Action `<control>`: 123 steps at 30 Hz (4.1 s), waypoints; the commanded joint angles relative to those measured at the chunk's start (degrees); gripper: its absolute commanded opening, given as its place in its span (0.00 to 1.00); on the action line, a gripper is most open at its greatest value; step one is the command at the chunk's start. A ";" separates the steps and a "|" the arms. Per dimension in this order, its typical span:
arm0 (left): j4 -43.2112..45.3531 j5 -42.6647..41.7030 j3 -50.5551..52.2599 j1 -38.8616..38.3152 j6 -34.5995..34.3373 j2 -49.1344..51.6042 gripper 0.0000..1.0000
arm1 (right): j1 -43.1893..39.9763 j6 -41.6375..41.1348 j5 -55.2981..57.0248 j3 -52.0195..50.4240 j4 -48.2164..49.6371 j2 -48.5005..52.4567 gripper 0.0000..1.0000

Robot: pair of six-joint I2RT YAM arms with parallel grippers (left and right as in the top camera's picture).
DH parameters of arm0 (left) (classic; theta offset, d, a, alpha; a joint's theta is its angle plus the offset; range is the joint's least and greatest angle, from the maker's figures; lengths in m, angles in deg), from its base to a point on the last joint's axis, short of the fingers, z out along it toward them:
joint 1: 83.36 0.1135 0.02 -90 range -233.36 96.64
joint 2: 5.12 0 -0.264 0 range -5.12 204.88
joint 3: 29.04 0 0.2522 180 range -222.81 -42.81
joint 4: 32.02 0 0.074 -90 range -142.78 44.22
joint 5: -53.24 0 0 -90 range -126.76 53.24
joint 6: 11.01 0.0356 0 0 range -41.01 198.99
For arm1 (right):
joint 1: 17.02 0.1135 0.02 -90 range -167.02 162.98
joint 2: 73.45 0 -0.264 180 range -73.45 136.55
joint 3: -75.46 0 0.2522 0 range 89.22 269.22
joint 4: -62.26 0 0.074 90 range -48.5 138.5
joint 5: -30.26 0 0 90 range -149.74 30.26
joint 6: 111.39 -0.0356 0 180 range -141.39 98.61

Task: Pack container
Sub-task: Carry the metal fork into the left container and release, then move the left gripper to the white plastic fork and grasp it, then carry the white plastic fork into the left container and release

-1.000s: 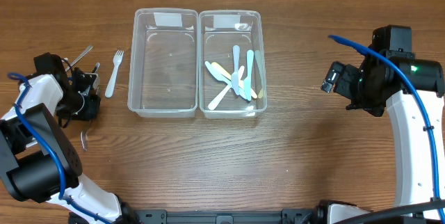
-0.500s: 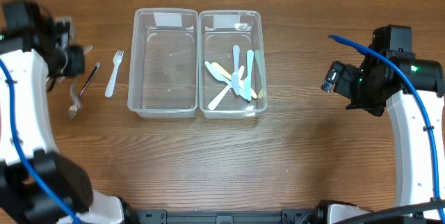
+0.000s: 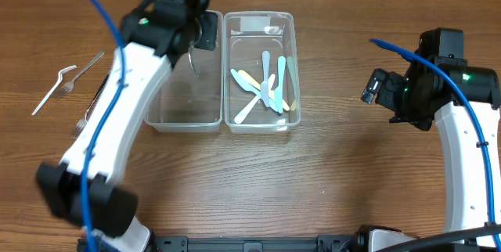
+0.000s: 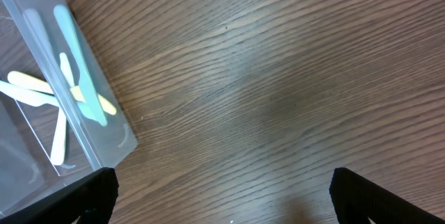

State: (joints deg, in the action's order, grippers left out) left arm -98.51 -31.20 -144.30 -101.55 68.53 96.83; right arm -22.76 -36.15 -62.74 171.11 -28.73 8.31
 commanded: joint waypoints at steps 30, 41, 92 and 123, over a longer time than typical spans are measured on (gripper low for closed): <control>-12.74 5.31 -17.00 19.15 5.35 5.62 0.76 | 0.17 -0.26 -0.28 -0.09 0.07 -0.61 1.00; -13.27 -0.17 -16.28 26.03 8.35 18.18 0.76 | 0.17 -0.26 -0.07 -0.09 0.26 -0.61 1.00; -14.51 -4.94 -15.76 26.01 19.50 40.26 0.28 | 0.17 -0.09 -0.09 -0.09 0.66 -0.61 1.00; -24.02 -0.70 -24.72 13.16 6.45 8.15 0.13 | 0.15 -0.09 -0.11 -0.09 0.59 -0.61 1.00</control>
State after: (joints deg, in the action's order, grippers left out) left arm -121.00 -31.57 -168.67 -83.04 78.96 107.83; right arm -22.76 -36.18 -62.72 171.11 -28.43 8.31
